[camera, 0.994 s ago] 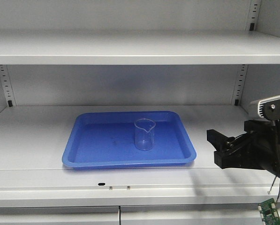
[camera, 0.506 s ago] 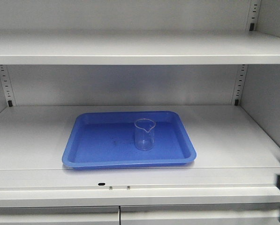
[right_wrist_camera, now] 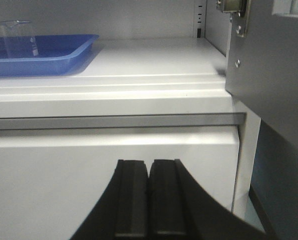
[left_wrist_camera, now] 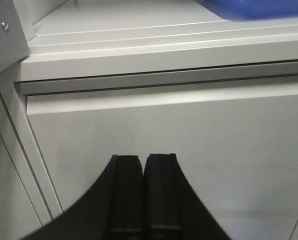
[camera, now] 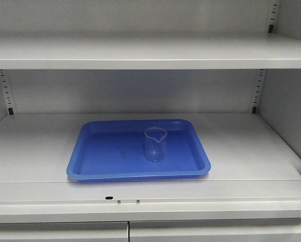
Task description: Pick beaker and place in left cabinet
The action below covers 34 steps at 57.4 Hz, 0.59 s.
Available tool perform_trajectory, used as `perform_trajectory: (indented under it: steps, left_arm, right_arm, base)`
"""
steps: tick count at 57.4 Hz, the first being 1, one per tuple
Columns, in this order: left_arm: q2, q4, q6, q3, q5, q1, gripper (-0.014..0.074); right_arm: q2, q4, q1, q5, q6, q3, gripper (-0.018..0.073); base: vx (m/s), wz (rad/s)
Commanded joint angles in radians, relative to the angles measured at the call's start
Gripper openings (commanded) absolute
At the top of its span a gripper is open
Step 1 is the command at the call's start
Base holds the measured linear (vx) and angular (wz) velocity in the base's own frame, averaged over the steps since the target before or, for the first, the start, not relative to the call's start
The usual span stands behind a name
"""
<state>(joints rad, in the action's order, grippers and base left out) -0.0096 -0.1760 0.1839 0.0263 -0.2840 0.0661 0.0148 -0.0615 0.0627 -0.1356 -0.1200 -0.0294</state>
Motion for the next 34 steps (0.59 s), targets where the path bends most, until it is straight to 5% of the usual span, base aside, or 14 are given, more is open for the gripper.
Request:
perform_trajectory:
  steps: [1,34]
  left_arm:
    - [-0.019,0.002,0.003,-0.009,0.084,0.007,0.0004]
    - [-0.017,0.002,0.003,-0.009,0.085,0.007,0.0004]
  right_arm:
    - [-0.032,0.002,-0.004,0.001,0.01,-0.006,-0.0008]
    - [-0.031,-0.001,-0.004,-0.039,0.01,-0.005,-0.0008]
  base:
    - [0.0,0.0]
    - [0.0,0.0]
